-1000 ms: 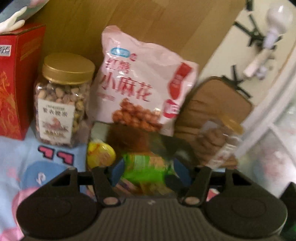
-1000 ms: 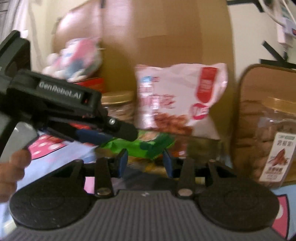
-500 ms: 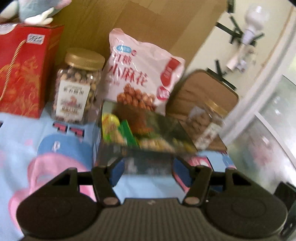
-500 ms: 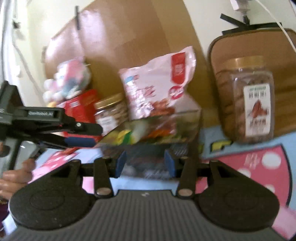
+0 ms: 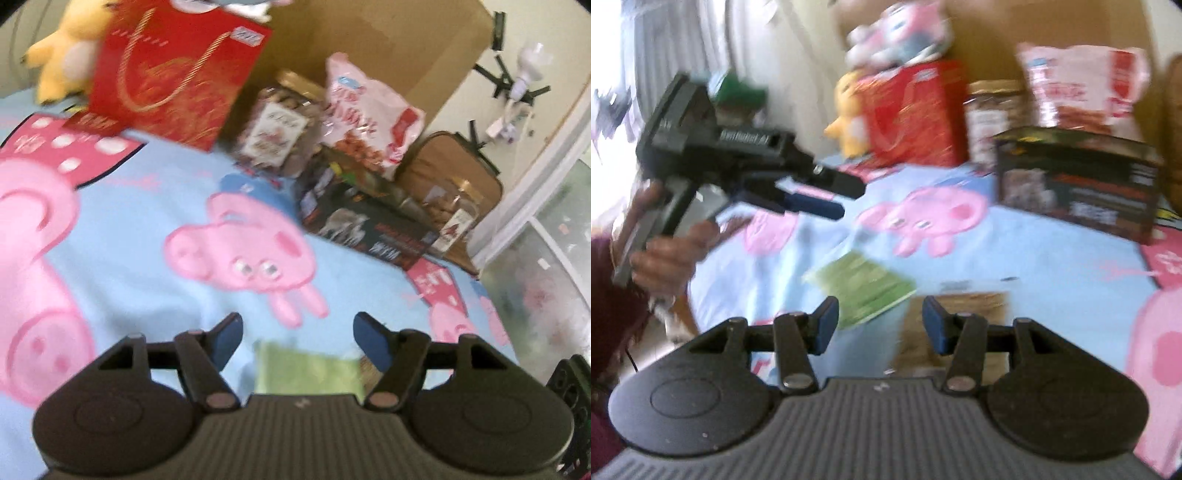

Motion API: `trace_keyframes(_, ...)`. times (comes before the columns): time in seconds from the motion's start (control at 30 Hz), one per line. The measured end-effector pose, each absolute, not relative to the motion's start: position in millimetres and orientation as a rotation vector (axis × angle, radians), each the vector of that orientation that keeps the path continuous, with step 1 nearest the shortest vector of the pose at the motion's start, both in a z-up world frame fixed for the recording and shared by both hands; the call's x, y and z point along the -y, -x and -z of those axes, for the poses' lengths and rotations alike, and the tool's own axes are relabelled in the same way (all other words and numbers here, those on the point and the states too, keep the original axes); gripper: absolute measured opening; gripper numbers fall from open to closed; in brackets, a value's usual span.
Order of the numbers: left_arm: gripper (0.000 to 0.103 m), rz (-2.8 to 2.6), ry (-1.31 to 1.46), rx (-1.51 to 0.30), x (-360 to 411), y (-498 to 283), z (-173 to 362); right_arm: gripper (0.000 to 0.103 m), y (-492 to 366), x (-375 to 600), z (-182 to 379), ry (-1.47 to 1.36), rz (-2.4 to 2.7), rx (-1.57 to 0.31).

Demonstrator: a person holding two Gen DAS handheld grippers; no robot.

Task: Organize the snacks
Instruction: 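Move the left tool to the light green pouch on the sheet, then grasp the light green pouch with the left tool and lift it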

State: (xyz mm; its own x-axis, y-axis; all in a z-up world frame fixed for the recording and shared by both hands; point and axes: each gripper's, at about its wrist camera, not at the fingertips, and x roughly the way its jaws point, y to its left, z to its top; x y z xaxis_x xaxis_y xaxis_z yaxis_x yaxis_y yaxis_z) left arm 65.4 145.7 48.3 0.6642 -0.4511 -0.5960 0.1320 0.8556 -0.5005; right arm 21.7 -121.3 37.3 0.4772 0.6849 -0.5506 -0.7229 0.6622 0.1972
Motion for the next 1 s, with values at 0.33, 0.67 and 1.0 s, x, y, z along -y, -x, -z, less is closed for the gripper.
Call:
trace_keyframes(0.33, 0.068, 0.426, 0.47, -0.826, -139.1, -54.2, -27.6, 0.053, -24.6, 94.1, -30.3, 0.148, -0.828, -0.653)
trace_keyframes(0.67, 0.063, 0.448, 0.473, -0.857, -124.2, -61.1, -25.0, 0.033, -39.2, 83.8, -34.2, 0.175, -0.834, -0.687)
trace_keyframes(1.0, 0.063, 0.585, 0.378, -0.81, -49.7, -110.6, -62.4, 0.03, -62.1, 137.1, -55.7, 0.083, -0.708, -0.6)
